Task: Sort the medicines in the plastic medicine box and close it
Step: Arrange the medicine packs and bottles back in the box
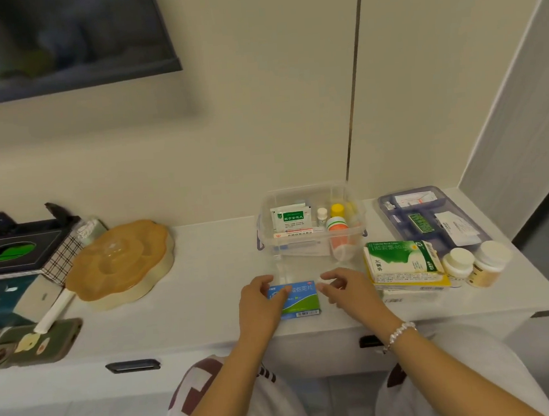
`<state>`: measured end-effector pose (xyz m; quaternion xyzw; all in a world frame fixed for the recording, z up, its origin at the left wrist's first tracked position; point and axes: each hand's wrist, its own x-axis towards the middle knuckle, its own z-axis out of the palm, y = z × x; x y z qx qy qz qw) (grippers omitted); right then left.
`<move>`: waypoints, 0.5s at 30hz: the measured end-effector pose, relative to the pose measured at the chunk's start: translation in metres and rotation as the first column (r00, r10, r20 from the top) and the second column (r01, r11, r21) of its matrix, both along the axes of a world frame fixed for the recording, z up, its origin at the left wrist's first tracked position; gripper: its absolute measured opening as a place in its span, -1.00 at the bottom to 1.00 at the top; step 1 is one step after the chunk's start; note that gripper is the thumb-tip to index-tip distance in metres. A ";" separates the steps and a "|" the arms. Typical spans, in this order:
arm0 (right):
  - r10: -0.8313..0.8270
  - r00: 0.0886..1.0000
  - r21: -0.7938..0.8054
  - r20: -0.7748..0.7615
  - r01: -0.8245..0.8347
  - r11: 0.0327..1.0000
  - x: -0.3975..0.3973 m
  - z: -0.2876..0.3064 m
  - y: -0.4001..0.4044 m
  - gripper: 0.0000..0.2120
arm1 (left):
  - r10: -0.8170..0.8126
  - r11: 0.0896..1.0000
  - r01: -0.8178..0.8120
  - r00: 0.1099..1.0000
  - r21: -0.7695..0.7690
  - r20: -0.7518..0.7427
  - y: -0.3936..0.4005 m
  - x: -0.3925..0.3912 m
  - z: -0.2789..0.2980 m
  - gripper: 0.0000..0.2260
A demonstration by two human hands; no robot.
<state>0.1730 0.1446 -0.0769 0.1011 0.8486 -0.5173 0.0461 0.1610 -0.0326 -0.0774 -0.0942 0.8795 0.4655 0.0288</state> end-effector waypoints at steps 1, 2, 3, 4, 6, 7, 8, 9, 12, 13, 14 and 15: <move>-0.002 1.000 -0.005 -0.031 0.002 1.000 0.005 0.007 0.004 -0.75 | -0.017 0.999 0.017 1.000 0.031 -0.013 0.005 0.004 0.005 -0.63; -0.010 0.998 -0.009 -0.063 0.009 1.000 0.010 0.013 0.007 -0.77 | -0.033 0.997 0.034 0.999 0.066 -0.021 0.011 0.008 0.011 -0.67; -0.021 0.995 -0.014 -0.093 0.020 1.000 0.016 0.019 0.011 -0.78 | -0.048 0.994 0.051 0.998 0.099 -0.026 0.017 0.012 0.016 -0.71; -0.034 0.992 -0.017 -0.118 0.032 0.999 0.021 0.024 0.015 -0.79 | -0.062 0.989 0.067 0.997 0.129 -0.036 0.025 0.016 0.021 -0.73; -0.061 0.986 -0.008 -0.158 0.060 0.998 0.032 0.033 0.025 -0.81 | -0.092 0.979 0.099 0.995 0.179 -0.049 0.040 0.022 0.032 -0.76; -0.076 0.981 -0.002 -0.179 0.077 0.997 0.038 0.037 0.030 -0.81 | -0.108 0.973 0.115 0.993 0.200 -0.047 0.049 0.025 0.037 -0.75; -0.094 0.975 0.002 -0.201 0.097 0.995 0.042 0.040 0.037 -0.82 | -0.120 0.967 0.127 0.992 0.221 -0.044 0.058 0.027 0.041 -0.75; -0.114 0.969 0.005 -0.217 0.118 0.993 0.047 0.043 0.043 -0.82 | -0.128 0.961 0.133 0.991 0.241 -0.037 0.066 0.030 0.044 -0.76; -0.180 0.949 0.012 -0.261 0.189 0.982 0.056 0.047 0.065 -0.83 | -0.156 0.952 0.154 0.988 0.263 -0.014 0.089 0.035 0.051 -0.79; -0.199 0.942 0.018 -0.270 0.211 0.977 0.058 0.047 0.073 -0.82 | -0.165 0.949 0.163 0.986 0.271 -0.013 0.096 0.035 0.052 -0.81; -0.219 0.936 0.027 -0.275 0.235 0.972 0.059 0.047 0.080 -0.81 | -0.174 0.945 0.171 0.985 0.278 -0.014 0.101 0.035 0.053 -0.83; -0.240 0.932 0.042 -0.273 0.260 0.965 0.060 0.046 0.088 -0.79 | -0.178 0.943 0.175 0.984 0.283 -0.014 0.106 0.034 0.053 -0.85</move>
